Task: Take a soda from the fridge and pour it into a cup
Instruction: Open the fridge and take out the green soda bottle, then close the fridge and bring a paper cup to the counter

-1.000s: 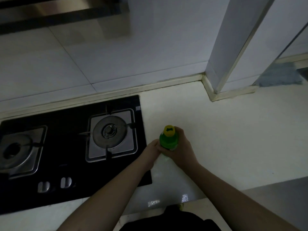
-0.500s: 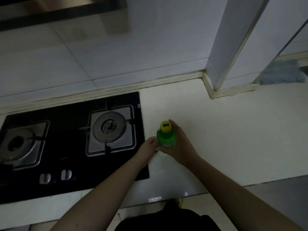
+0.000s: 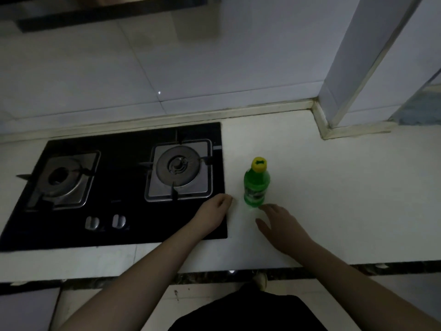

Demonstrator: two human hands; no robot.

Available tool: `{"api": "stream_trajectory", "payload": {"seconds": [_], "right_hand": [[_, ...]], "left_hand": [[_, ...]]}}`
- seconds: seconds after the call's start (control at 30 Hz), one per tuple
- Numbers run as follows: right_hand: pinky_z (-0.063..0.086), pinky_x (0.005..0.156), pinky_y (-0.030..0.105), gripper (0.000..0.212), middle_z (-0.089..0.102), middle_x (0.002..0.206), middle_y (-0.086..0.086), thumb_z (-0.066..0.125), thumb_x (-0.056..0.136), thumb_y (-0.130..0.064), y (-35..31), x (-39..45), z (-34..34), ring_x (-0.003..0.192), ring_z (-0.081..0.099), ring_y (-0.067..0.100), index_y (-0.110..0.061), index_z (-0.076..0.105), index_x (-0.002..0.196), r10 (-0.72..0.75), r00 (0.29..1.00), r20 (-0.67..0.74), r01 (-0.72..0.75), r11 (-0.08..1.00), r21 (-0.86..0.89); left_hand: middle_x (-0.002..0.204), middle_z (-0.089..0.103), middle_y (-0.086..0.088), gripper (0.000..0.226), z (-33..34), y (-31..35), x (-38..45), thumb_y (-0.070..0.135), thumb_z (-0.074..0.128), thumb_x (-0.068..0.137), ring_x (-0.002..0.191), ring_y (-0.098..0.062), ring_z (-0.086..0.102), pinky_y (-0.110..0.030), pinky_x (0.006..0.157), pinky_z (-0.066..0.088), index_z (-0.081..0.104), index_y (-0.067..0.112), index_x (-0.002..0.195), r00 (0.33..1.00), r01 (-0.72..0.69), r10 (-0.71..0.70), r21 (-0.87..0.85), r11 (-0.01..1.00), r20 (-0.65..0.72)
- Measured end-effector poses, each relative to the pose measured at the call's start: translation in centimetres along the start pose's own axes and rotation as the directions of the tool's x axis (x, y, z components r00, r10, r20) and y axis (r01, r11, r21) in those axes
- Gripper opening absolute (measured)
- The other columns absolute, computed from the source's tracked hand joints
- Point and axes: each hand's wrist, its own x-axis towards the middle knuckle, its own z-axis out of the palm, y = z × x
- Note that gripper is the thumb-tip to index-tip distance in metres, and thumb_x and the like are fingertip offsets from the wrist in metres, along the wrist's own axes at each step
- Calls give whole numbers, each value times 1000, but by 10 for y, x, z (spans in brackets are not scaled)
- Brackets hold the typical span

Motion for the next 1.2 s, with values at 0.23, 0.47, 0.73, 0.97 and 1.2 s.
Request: {"api": "stream_trajectory", "payload": {"seconds": [0.23,0.47,0.73,0.97,1.2], "right_hand": [[52,85,37,56,68,115,7,37,88,-47,-58,-8,11,102,65,26,-12,64,122,-201,974,-106,172,956,-236],[53,84,38,54,68,112,5,39,85,-46,-134,-25,43,102,64,26,-12,66,118,-302,952,-42,273,907,-321],[51,89,43,55,65,123,3,36,86,-44,-237,-69,93,110,61,27,-18,59,128,-456,887,70,448,815,-367],[50,91,39,54,65,123,2,35,88,-46,-317,-98,131,112,61,24,-18,61,127,-584,802,125,585,726,-361],[37,104,41,62,55,137,3,18,93,-49,-388,-100,147,127,50,24,-20,52,137,-714,677,180,724,600,-341]], "left_hand": [[147,44,-1,56,-32,-54,-58,51,34,99,135,-17,39,-33,109,35,44,19,143,982,-95,170,571,816,-79],[157,29,0,79,-71,-98,-152,61,3,88,146,-19,21,-39,115,24,28,21,152,967,75,130,732,678,-220],[133,60,-4,60,-109,-153,-267,53,29,90,126,-26,53,-47,94,48,60,18,128,890,319,12,641,699,-456],[143,51,1,68,-133,-205,-350,58,20,91,135,-22,43,-47,104,41,53,21,137,782,470,-68,513,718,-620],[154,36,0,82,-164,-236,-406,63,4,85,145,-21,26,-46,115,26,40,22,147,653,580,-132,381,720,-746]]}}
